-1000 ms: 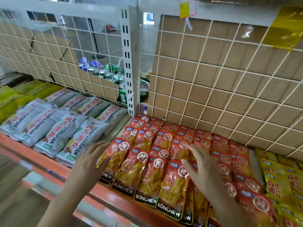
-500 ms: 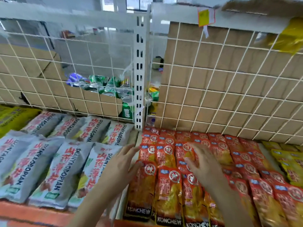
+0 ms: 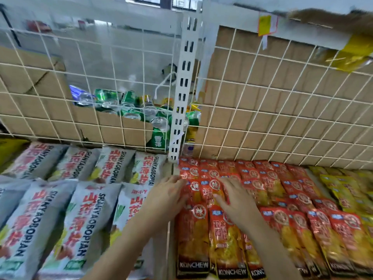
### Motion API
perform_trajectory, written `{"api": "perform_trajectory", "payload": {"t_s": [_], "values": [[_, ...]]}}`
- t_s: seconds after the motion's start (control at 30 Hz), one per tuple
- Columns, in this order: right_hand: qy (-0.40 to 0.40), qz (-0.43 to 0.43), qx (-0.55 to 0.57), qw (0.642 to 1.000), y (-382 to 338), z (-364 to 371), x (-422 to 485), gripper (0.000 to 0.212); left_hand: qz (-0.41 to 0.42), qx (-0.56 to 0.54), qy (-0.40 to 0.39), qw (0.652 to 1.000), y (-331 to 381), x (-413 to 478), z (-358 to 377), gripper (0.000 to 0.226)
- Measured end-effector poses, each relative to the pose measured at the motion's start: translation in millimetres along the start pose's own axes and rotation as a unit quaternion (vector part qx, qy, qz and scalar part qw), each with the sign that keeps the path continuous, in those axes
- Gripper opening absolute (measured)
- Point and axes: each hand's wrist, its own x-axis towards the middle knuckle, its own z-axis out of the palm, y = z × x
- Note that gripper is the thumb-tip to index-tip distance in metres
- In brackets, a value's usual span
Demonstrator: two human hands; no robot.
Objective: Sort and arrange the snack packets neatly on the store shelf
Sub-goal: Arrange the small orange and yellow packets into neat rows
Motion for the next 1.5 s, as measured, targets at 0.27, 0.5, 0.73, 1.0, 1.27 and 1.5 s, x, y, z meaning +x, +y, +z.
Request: {"api": "perform_trajectory", "payload": {"t_s": [0.27,0.5,0.73,1.0,1.27,1.5], "values": [[-0.043,-0.031,-0.036,0.998,-10.8,13.9,28.6,0.057,0.004,0.013,-0.025,1.0,17.3,25.4,11.0,0.031],[-0.048,-0.04,-0.039,0.997,2.7,14.1,33.7,0.054,-0.001,0.029,-0.007,1.0,19.2,33.1,28.3,0.035],[-0.059,-0.051,-0.036,0.996,11.9,12.2,32.9,0.056,-0.057,0.089,0.031,0.994,7.9,48.6,17.7,0.028],[-0.064,-0.063,-0.021,0.996,17.0,15.1,36.1,0.058,-0.108,-0.014,-0.031,0.994,-5.1,60.8,4.6,0.018],[-0.051,-0.071,-0.011,0.996,18.7,14.8,35.2,0.055,-0.109,-0.064,-0.022,0.992,-5.9,70.0,1.6,0.013],[-0.043,-0.075,-0.017,0.996,20.5,18.8,34.6,0.086,-0.125,-0.056,-0.027,0.99,-2.7,74.4,2.3,0.014]]}}
